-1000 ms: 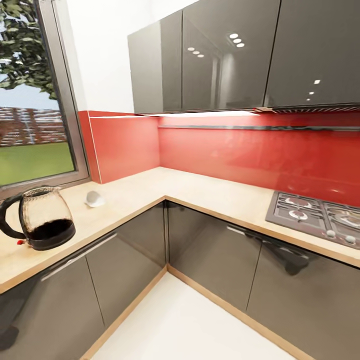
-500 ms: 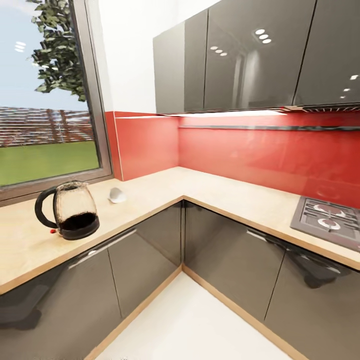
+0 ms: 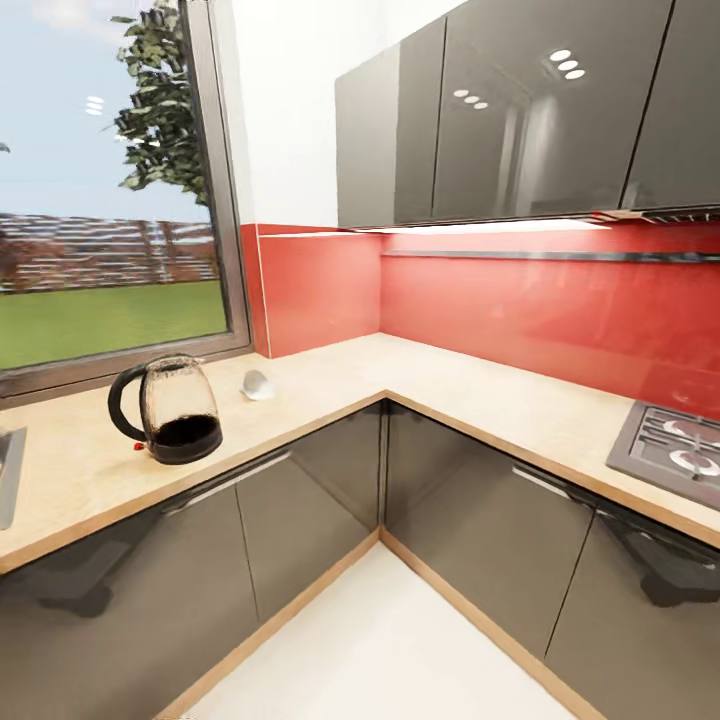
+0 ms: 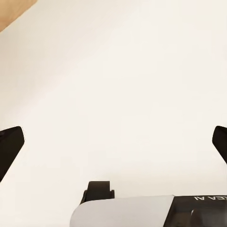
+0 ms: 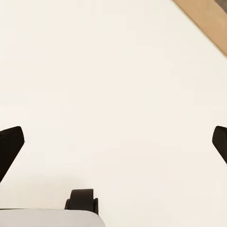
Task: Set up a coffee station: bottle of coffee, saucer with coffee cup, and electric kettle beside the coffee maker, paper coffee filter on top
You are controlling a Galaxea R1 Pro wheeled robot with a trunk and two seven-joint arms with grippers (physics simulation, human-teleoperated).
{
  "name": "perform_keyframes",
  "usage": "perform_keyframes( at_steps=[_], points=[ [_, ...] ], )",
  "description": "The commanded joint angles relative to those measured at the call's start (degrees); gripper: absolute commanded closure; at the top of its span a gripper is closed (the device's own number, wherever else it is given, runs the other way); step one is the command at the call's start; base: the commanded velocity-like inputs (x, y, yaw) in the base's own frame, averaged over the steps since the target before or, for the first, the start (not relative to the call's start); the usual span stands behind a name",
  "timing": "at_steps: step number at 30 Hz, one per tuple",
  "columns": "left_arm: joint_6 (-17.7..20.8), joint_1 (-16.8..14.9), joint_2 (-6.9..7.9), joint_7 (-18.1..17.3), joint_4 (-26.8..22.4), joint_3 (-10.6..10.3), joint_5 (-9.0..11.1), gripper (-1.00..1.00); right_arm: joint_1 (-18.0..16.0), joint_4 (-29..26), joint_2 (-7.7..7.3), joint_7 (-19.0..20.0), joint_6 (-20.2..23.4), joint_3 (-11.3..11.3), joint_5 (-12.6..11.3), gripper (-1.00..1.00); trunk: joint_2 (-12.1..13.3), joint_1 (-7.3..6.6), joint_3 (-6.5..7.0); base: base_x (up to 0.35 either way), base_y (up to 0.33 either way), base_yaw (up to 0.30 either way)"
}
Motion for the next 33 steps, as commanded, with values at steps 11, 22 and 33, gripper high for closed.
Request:
perform_keyframes(
  at_steps=[11,22,33],
  points=[
    [0.0,0.0,-0.01,0.0,-0.1,0.0,0.0,-1.0,0.0,0.0,-0.03,0.1,-0.1,0.0,0.0,-1.0,0.0,0.0,-0.05,0.0,-0.181,0.144],
    [-0.1,0.0,-0.01,0.0,-0.1,0.0,0.0,-1.0,0.0,0.0,-0.02,0.0,-0.2,0.0,0.0,-1.0,0.0,0.0,-0.05,0.0,-0.169,0.188],
    [-0.1,0.0,-0.01,0.0,-0.1,0.0,0.0,-1.0,0.0,0.0,0.05,0.0,-0.2,0.1,0.0,-1.0,0.0,0.0,-0.05,0.0,-0.006,0.271]
  ],
)
